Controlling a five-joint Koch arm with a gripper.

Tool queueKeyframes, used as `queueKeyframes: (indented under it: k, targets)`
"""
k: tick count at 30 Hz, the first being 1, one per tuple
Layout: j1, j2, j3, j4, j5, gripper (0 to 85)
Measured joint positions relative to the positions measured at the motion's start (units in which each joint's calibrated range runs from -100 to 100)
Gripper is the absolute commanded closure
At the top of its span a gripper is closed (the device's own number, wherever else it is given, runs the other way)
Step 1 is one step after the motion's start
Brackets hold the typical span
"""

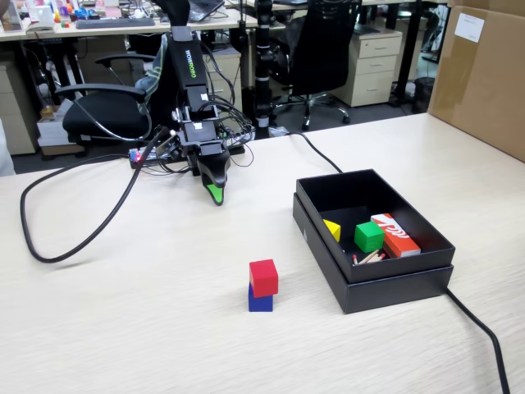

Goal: Put the red cube on top of the blue cube

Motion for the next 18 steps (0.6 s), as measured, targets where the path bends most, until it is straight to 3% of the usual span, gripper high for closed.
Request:
queueKeyframes:
  k: [18]
  targets:
    - [-0.34,-0.52,-1.19,1.86,0.0,37.4]
